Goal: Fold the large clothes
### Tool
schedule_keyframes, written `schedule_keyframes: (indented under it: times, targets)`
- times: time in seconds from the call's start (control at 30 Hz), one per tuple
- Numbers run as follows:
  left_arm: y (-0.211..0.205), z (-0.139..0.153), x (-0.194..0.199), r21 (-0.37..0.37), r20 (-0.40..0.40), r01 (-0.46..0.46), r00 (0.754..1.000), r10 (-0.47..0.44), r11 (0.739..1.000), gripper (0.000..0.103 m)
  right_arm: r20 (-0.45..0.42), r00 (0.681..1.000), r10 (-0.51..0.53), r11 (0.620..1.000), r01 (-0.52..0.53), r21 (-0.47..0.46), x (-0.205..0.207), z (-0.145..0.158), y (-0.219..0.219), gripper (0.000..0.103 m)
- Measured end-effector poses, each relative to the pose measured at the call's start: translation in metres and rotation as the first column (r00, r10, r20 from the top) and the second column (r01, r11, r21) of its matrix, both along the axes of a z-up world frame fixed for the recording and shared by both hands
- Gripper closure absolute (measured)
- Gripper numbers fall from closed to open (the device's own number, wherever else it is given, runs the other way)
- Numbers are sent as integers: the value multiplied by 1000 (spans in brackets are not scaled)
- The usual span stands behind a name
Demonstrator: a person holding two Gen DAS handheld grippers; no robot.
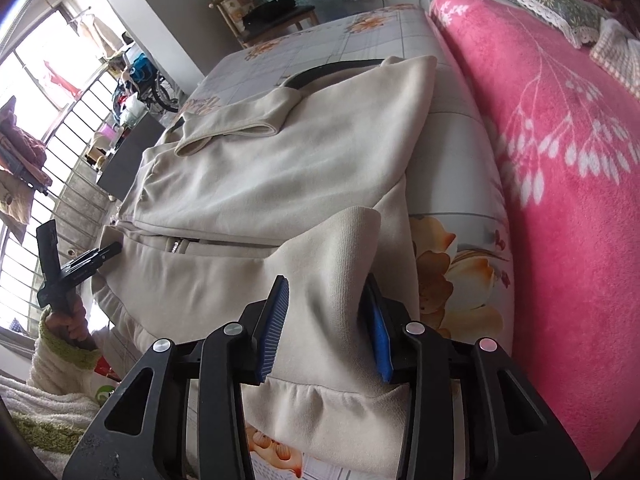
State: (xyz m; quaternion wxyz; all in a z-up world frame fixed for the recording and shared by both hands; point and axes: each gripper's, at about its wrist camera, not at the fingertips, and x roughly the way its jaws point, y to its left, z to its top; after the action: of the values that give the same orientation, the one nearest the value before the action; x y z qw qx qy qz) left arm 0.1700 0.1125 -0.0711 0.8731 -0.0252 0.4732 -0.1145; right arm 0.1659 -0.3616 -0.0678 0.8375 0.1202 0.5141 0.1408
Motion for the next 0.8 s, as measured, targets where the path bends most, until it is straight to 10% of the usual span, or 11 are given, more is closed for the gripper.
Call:
schedule_keyframes:
  times: [0.17, 0.5, 0.8]
  targets:
    - [0, 7, -11, -26, 40, 18, 999, -17, 999, 83, 14, 999, -35, 999, 36, -33, -5, 3, 1, 94]
    - [-12, 5, -9, 79, -5, 26, 1000, -26, 997, 83, 39, 999, 24, 973, -14, -232, -4, -1, 26, 93]
    - [-15, 40, -53, 136, 139, -3, 990, -16, 991, 96, 222, 975, -25, 973, 75, -218, -54, 47, 29, 99]
